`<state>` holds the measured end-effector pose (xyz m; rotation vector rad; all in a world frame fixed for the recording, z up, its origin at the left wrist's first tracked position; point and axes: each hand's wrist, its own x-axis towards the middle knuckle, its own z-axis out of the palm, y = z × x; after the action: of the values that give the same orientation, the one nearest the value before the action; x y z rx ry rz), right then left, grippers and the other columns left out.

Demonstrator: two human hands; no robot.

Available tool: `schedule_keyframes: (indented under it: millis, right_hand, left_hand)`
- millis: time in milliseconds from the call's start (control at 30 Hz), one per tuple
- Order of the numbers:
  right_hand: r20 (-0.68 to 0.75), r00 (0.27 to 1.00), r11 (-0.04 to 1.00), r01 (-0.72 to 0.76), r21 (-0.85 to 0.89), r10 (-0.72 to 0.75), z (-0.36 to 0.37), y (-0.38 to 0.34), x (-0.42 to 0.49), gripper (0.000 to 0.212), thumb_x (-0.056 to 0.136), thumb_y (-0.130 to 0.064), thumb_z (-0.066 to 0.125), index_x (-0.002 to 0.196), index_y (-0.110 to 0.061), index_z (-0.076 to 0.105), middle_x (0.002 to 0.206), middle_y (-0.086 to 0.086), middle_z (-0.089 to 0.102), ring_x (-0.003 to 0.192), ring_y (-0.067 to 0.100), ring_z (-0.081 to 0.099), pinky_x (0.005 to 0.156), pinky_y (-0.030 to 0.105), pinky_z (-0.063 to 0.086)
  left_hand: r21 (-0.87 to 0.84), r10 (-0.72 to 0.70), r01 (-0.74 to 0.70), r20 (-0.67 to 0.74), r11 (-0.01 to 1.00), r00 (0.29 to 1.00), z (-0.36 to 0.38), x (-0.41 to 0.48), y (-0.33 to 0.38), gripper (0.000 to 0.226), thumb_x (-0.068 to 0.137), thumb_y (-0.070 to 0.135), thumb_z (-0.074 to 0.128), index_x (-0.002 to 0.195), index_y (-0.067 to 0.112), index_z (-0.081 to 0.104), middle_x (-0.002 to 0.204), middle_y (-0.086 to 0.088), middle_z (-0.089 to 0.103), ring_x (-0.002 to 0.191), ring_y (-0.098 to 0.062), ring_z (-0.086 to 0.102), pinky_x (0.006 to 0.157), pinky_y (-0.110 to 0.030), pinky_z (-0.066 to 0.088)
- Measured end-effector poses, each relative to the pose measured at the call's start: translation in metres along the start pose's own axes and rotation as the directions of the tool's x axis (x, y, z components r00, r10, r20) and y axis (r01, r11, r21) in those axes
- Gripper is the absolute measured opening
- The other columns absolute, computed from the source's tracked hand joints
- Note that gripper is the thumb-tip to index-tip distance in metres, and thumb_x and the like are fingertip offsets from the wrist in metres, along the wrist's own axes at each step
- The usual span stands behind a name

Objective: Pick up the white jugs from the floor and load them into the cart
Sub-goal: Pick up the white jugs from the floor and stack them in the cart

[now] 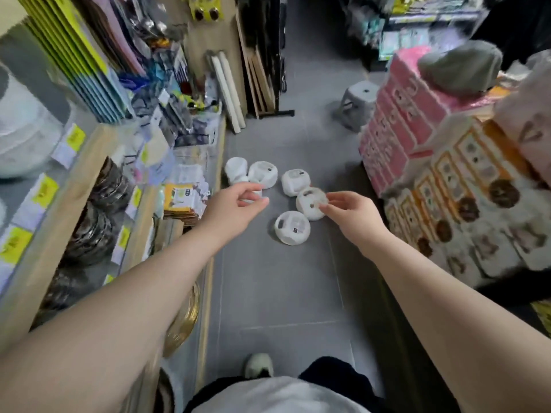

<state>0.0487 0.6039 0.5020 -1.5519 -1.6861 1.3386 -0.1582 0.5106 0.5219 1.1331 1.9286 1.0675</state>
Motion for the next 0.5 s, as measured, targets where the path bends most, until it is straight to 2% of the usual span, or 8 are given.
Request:
schedule_keyframes:
  millis: [233, 367, 500]
  right_hand:
    - [-0.006, 0.989, 0.989, -0.145, 0.017, 0.145, 0.006, 0.025, 0.134, 0.038, 0.084, -0.030, 0.073, 0.119, -0.017, 0.066, 0.108, -0.001, 0.071, 0.095, 0.010, 0.066, 0.084, 0.026, 0.053]
    - [0.020, 0.980, 0.980, -0.200, -0.008, 0.200, 0.006, 0.045, 0.229, 0.040, 0.083, -0.031, 0.072, 0.120, -0.015, 0.066, 0.111, 0.002, 0.071, 0.098, 0.015, 0.066, 0.091, 0.035, 0.054]
    - [0.063, 0.956, 0.957, -0.285, -0.048, 0.288, 0.016, 0.066, 0.316, 0.040, 0.084, -0.029, 0.072, 0.121, -0.015, 0.065, 0.114, 0.005, 0.069, 0.103, 0.017, 0.066, 0.096, 0.037, 0.052]
  left_hand:
    - [0.057, -0.063, 0.058, 0.092, 0.997, 0.994, 0.038, 0.147, -0.019, 0.030, 0.089, 0.021, 0.067, 0.120, 0.018, 0.065, 0.097, 0.005, 0.064, 0.082, -0.004, 0.057, 0.066, 0.004, 0.038]
    - [0.057, -0.137, 0.132, 0.084, 0.990, 0.987, 0.071, 0.229, -0.034, 0.032, 0.090, 0.020, 0.067, 0.121, 0.014, 0.065, 0.105, -0.002, 0.065, 0.086, -0.007, 0.058, 0.067, 0.004, 0.038]
    - [0.072, -0.218, 0.210, 0.124, 0.975, 0.968, 0.102, 0.303, -0.052, 0.030, 0.091, 0.019, 0.066, 0.120, 0.016, 0.065, 0.105, 0.000, 0.065, 0.085, -0.005, 0.056, 0.067, 0.005, 0.037]
